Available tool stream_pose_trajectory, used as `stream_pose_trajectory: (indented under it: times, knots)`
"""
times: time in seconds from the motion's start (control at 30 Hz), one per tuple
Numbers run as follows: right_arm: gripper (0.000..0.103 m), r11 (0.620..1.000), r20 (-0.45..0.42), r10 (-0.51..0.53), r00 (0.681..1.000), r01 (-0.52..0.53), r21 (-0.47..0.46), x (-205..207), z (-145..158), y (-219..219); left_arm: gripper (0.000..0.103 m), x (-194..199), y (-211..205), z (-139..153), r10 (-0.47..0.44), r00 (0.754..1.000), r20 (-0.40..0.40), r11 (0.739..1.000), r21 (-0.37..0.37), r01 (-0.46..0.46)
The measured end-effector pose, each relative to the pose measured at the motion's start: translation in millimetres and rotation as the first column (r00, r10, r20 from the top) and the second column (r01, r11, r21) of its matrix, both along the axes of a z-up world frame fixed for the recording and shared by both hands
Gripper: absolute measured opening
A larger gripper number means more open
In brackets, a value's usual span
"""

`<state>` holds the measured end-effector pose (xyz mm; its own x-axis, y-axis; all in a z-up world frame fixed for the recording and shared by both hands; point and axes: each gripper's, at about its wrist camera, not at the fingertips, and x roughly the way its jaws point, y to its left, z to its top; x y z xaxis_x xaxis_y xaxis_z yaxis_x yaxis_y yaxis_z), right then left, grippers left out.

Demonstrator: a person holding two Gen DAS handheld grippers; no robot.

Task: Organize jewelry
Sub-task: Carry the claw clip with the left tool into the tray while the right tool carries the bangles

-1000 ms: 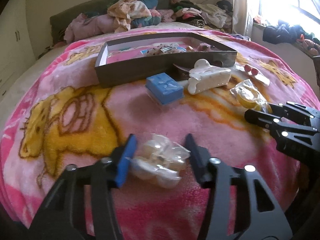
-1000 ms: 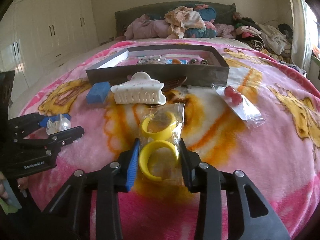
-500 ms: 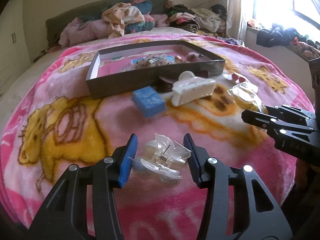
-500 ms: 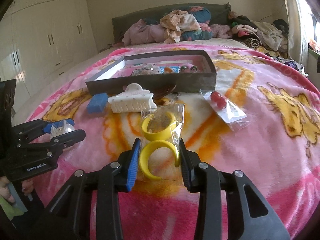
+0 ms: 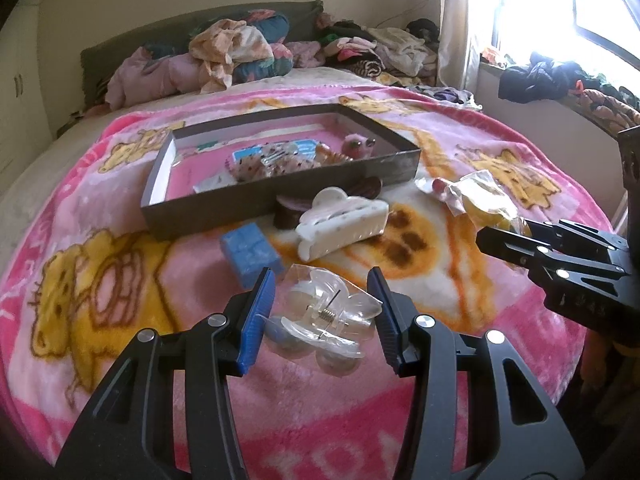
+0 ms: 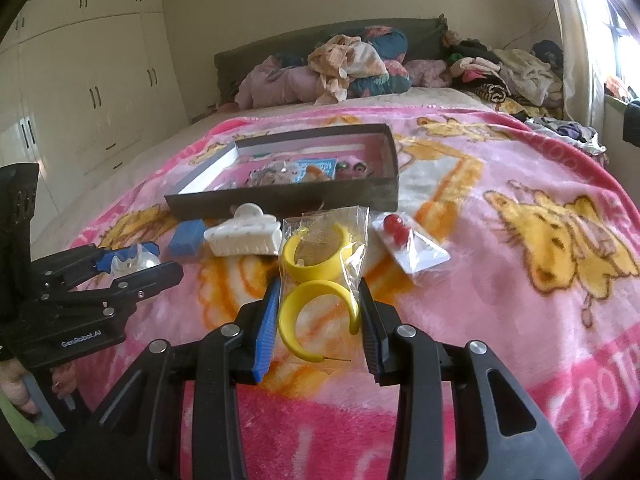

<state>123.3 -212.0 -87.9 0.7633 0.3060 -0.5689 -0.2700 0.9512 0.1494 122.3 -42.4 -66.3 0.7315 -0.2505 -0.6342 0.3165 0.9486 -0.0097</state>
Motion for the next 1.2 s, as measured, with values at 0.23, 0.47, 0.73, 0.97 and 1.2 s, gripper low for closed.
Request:
stream_pose_trajectory:
  times: [0.23, 0.47, 0.73, 0.97, 1.2]
  knots:
    - [0.035, 1.0, 0.024, -0.009, 1.0, 0.009, 0.002, 1.6, 9.4, -7.1, 0.039, 8.7, -6.7, 7.8, -0.003, 1.0, 0.013, 1.0, -0.006, 0.003]
    - [0.035, 1.0, 0.038, -0.025, 0.999, 0.025, 0.004, 7.8, 15.9, -12.8, 0.039, 24.3, -13.4, 15.1, -0.005, 1.0, 0.023, 1.0, -0.022, 0.006]
    - [0.035, 0.999, 0.047, -0.051, 0.998, 0.051, 0.003, 17.3, 24.0, -22.4, 0.039, 41.9, -22.5, 24.2, -0.014, 0.999, 0.036, 0.999, -0.037, 0.015]
    - [0.035, 0.997, 0.061, -0.071, 0.996, 0.071, 0.001, 24.0, 31.8, -29.2, 0.039, 56.7, -27.9, 33.7, -0.018, 0.999, 0.048, 0.999, -0.05, 0.02]
    - [0.035, 0.997, 0.067, -0.075, 0.995, 0.075, -0.005, 33.0, 38.2, -31.8, 0.039, 69.2, -31.0, 39.2, -0.023, 0.998, 0.059, 0.998, -0.053, 0.026]
